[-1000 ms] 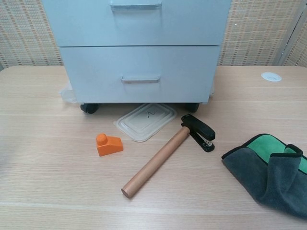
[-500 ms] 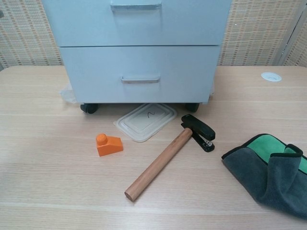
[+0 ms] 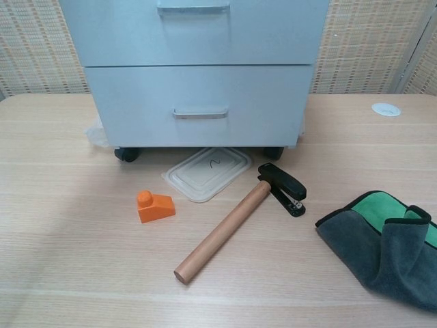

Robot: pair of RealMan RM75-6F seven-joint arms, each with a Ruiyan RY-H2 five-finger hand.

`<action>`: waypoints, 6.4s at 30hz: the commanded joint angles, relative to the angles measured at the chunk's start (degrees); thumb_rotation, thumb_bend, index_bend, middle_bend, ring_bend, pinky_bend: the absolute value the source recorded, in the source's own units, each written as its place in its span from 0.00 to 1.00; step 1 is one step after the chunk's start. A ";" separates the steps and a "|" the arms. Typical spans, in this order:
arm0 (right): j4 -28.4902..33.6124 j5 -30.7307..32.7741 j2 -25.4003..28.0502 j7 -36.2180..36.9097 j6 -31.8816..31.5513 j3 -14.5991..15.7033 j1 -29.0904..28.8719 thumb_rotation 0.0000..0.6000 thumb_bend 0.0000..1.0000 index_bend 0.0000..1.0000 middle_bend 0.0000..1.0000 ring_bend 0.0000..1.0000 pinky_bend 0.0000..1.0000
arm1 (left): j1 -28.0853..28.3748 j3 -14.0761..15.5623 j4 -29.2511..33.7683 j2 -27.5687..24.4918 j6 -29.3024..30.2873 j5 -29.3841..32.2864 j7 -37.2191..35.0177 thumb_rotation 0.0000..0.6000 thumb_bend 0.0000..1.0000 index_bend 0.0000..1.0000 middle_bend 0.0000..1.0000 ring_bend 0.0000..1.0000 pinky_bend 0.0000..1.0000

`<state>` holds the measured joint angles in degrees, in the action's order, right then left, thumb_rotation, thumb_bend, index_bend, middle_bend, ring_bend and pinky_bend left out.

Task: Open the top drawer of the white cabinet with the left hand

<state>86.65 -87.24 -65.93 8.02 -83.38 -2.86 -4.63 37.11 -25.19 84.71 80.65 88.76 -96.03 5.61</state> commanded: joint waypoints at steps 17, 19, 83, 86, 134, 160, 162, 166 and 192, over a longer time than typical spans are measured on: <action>-0.31 0.64 0.11 0.19 0.66 0.11 -0.12 1.00 0.27 0.36 0.35 0.23 0.28 | 8.84 -3.78 -1.73 3.38 -2.28 5.61 2.80 1.00 0.31 0.44 1.00 1.00 1.00; -0.36 0.76 0.13 0.29 0.69 0.11 -0.09 1.00 0.27 0.36 0.36 0.23 0.28 | 9.37 -3.86 -1.78 3.63 -2.18 5.80 3.01 1.00 0.31 0.44 1.00 1.00 1.00; -4.07 2.34 -0.16 4.12 0.38 -0.03 1.37 1.00 0.27 0.36 0.37 0.23 0.28 | 21.75 -4.32 -13.14 15.01 3.86 10.64 18.72 1.00 0.31 0.57 1.00 1.00 1.00; -4.13 2.37 -0.14 4.15 0.32 -0.04 1.45 1.00 0.27 0.36 0.37 0.23 0.28 | 21.83 -4.29 -12.92 15.08 3.96 10.80 18.98 1.00 0.31 0.58 1.00 1.00 1.00; -2.30 2.39 0.31 2.18 0.16 -0.36 1.54 1.00 0.27 0.36 0.37 0.23 0.28 | 16.65 -1.12 -1.59 11.77 8.55 5.68 19.57 1.00 0.32 0.59 1.00 1.00 1.00; -2.04 2.58 0.46 1.82 0.16 -0.30 1.76 1.00 0.27 0.36 0.38 0.23 0.28 | 14.36 -0.27 2.73 11.66 10.08 1.42 20.34 1.00 0.32 0.59 1.00 1.00 1.00; -2.09 2.56 0.37 1.77 0.30 -0.29 1.68 1.00 0.27 0.36 0.38 0.23 0.28 | 14.07 -0.20 3.24 11.50 10.19 1.11 20.30 1.00 0.32 0.59 1.00 1.00 1.00; -2.08 2.47 0.30 1.73 0.36 -0.35 1.55 1.00 0.27 0.36 0.38 0.23 0.28 | 13.47 0.14 4.37 11.21 10.35 0.33 20.34 1.00 0.32 0.59 1.00 1.00 1.00; -1.09 2.41 0.40 0.66 0.17 -0.36 1.57 1.00 0.27 0.36 0.38 0.23 0.28 | 10.19 1.25 9.08 10.18 11.30 -4.27 20.54 1.00 0.32 0.59 1.00 1.00 1.00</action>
<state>85.56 -84.84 -65.53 8.68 -83.20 -3.22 -3.06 47.38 -24.00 93.69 90.89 100.03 -100.20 26.15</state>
